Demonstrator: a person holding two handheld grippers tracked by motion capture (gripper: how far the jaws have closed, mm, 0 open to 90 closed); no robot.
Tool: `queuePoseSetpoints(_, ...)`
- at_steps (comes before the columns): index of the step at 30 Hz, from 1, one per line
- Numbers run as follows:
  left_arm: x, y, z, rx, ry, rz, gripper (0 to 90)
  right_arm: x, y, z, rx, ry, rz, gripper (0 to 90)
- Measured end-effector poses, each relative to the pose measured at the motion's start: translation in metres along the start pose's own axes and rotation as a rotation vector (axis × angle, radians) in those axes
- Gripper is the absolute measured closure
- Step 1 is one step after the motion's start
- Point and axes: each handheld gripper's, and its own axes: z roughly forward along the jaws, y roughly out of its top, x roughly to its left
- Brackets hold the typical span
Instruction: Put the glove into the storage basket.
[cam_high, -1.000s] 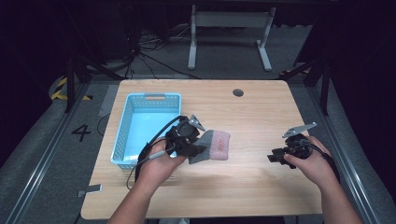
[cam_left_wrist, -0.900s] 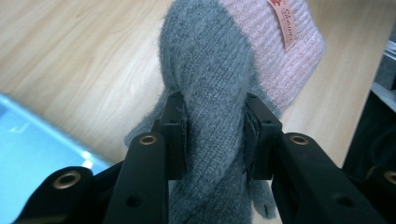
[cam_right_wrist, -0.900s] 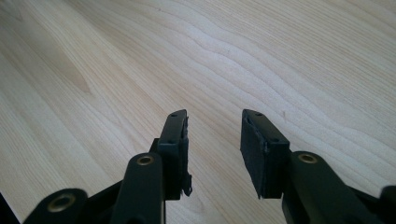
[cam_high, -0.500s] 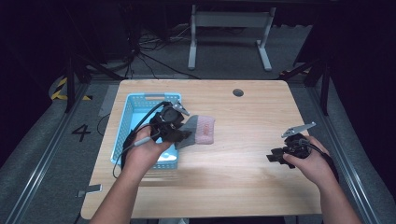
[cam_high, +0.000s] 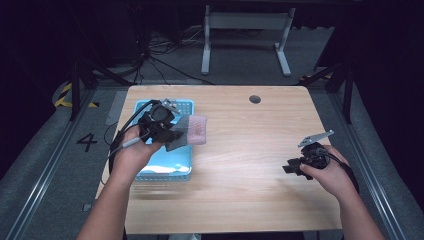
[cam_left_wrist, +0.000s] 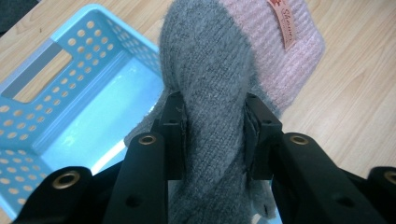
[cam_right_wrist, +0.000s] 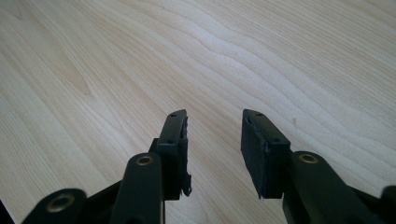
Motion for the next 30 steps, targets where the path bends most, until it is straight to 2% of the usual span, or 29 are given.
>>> queuePoseSetpoints(7, 0.025, -0.006, 0.001, 0.006, 0.03, -0.033, 66.1, 0.001, -0.002, 0.001, 0.004, -0.004, 0.005, 62.6)
queuePoseSetpoints(10, 0.034, -0.008, 0.005, 0.031, 0.042, -0.036, 66.0, 0.002, -0.003, 0.001, 0.007, -0.003, 0.004, 62.6)
queuePoseSetpoints(12, 0.041, -0.009, 0.008, 0.059, 0.053, -0.054, 66.0, 0.002, -0.004, 0.002, 0.008, -0.005, 0.006, 62.6)
queuePoseSetpoints(20, 0.065, -0.009, 0.029, 0.117, 0.046, -0.099, 66.0, 0.004, -0.012, 0.003, 0.022, -0.008, 0.017, 61.4)
queuePoseSetpoints(25, 0.073, -0.006, 0.044, 0.135, 0.038, -0.095, 66.0, 0.005, -0.017, 0.002, 0.025, -0.014, 0.016, 61.4)
queuePoseSetpoints(26, 0.076, -0.005, 0.049, 0.151, 0.041, -0.084, 66.0, 0.005, -0.018, 0.002, 0.027, -0.016, 0.02, 61.3)
queuePoseSetpoints(30, 0.088, -0.005, 0.063, 0.189, 0.037, -0.085, 66.0, 0.005, -0.023, 0.001, 0.031, -0.021, 0.03, 61.4)
